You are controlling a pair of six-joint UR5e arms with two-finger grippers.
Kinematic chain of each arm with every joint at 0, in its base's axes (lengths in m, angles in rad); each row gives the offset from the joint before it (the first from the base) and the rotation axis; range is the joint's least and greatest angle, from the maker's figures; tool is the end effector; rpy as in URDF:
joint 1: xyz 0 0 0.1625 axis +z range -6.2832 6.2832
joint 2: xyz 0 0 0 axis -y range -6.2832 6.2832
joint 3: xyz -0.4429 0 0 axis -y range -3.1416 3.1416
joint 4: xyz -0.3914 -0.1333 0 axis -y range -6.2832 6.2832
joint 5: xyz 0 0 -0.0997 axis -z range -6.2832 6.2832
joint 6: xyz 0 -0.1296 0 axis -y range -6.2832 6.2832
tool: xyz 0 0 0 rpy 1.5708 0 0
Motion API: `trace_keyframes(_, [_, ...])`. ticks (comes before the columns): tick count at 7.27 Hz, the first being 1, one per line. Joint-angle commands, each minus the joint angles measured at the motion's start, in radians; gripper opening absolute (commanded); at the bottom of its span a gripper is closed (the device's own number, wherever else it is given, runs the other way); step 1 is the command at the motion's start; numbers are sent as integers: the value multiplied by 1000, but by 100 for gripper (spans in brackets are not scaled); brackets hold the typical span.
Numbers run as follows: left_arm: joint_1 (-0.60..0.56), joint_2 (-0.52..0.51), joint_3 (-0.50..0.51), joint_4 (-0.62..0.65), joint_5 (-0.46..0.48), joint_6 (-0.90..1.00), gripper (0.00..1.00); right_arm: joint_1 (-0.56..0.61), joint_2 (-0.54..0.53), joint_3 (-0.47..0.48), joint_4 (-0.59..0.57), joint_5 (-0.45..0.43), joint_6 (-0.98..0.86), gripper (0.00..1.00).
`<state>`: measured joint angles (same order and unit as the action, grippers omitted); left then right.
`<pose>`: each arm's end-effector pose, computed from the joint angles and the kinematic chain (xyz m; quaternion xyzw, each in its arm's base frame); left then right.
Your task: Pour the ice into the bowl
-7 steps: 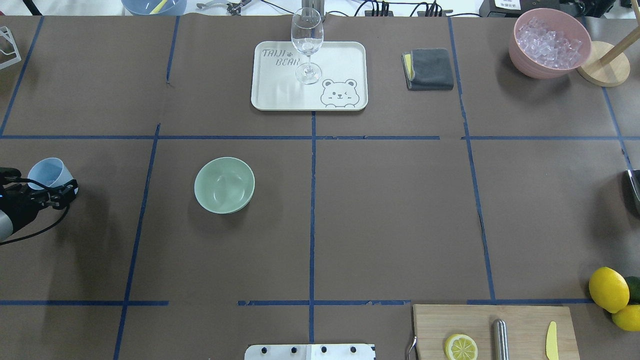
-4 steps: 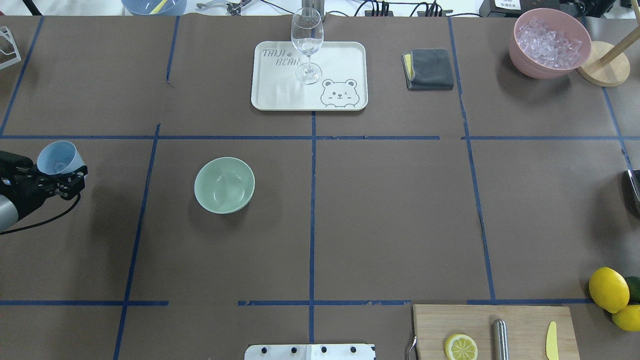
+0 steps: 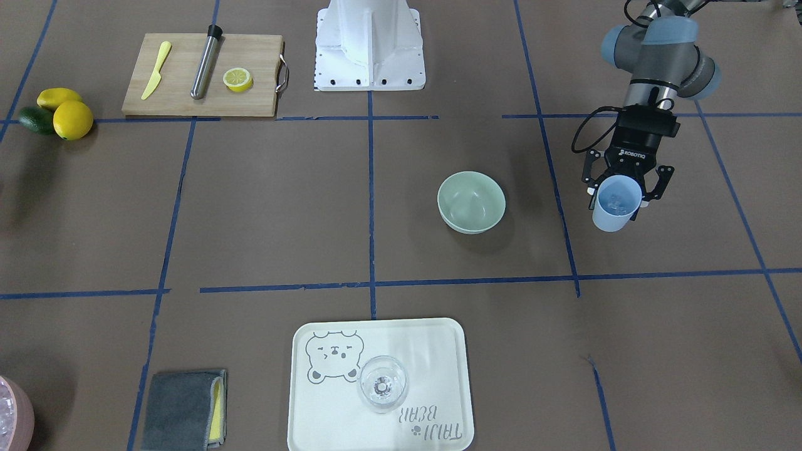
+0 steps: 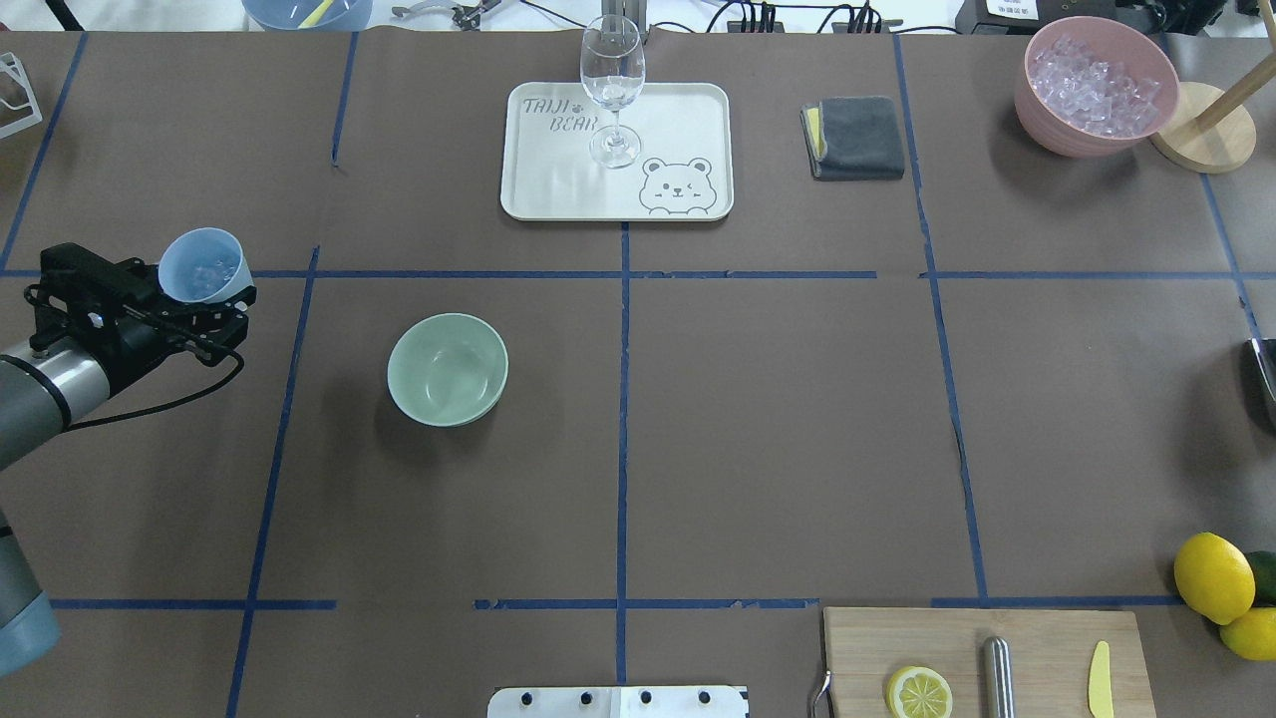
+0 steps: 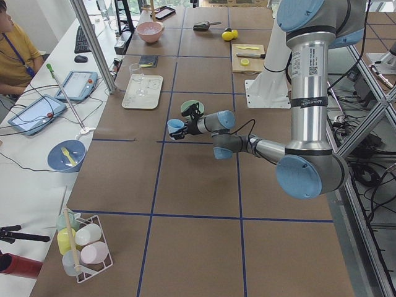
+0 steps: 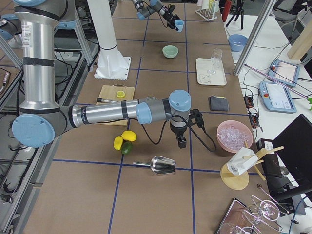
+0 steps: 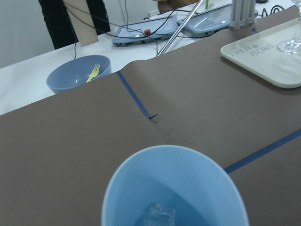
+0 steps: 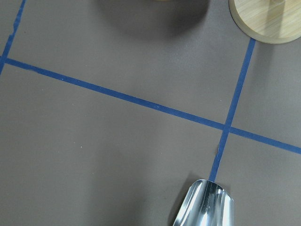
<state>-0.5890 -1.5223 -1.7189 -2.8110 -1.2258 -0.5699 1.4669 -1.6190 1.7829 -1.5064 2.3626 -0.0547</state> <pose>0.3253 -0.4303 0.4968 0.5309 0.3323 0.0536 0.7777 -0.0092 -0.4842 0.6071 0.0956 -0.3856 -0.1164 0.9103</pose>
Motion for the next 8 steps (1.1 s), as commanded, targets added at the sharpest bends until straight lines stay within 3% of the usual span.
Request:
trace_keyframes(1, [8, -47, -5, 66, 114, 174, 0, 3, -1, -4, 0, -12, -1, 100])
trace_keyframes(2, [12, -76, -10, 120, 218, 280, 0, 7, -1, -4, 0, -13, -1, 100])
trace_keyframes(3, [27, -108, -8, 177, 229, 291, 0, 7, -2, -5, 0, -13, -1, 100])
trace_keyframes(6, [202, -212, 11, 277, 516, 537, 0, 18, -19, -5, 0, -14, -1, 100])
trace_keyframes(7, [256, -261, 15, 347, 626, 700, 0, 26, -28, -2, 0, -13, -1, 100])
trace_keyframes(8, [276, -286, 18, 404, 679, 849, 0, 27, -33, -4, 0, -13, -1, 100])
